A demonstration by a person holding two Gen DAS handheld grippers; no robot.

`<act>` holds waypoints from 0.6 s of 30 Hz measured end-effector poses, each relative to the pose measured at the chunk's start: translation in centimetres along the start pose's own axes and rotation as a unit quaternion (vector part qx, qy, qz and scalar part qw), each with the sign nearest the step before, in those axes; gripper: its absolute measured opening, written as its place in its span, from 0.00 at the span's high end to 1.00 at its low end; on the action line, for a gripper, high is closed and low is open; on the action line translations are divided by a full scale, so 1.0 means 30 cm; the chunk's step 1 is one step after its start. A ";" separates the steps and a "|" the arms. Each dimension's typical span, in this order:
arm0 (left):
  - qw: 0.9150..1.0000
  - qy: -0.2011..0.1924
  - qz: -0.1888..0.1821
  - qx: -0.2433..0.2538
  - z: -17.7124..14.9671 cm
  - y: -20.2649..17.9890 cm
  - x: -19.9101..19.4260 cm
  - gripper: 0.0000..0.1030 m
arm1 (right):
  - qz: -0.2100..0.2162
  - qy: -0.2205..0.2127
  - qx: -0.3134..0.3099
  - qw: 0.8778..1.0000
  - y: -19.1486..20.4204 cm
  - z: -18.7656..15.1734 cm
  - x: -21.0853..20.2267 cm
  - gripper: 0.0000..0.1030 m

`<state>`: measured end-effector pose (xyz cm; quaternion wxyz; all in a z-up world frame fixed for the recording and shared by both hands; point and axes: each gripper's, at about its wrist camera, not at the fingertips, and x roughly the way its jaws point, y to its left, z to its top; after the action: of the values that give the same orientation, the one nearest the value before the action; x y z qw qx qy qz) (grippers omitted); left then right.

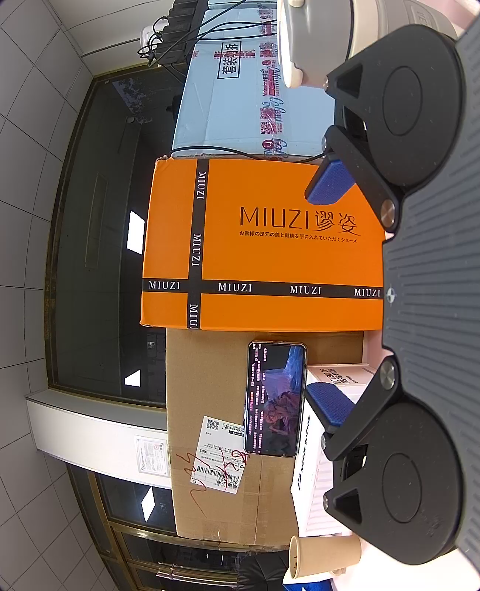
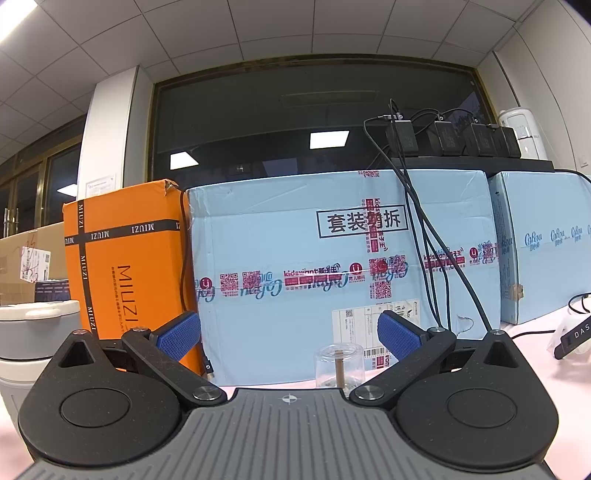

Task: Clean container

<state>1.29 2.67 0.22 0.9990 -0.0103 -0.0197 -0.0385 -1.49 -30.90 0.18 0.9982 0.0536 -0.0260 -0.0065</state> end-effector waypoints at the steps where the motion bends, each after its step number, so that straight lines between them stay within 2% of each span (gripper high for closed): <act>1: 1.000 0.000 0.000 0.000 0.000 0.000 0.000 0.00 | 0.000 0.000 0.000 1.000 0.000 0.000 0.000 0.00; 18: 1.000 0.001 0.001 -0.001 0.000 -0.002 0.005 0.00 | 0.000 0.000 0.002 1.000 -0.002 0.000 0.000 0.00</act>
<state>1.43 2.61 0.24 0.9990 -0.0112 -0.0184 -0.0380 -1.50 -30.95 0.16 0.9981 0.0552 -0.0256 -0.0068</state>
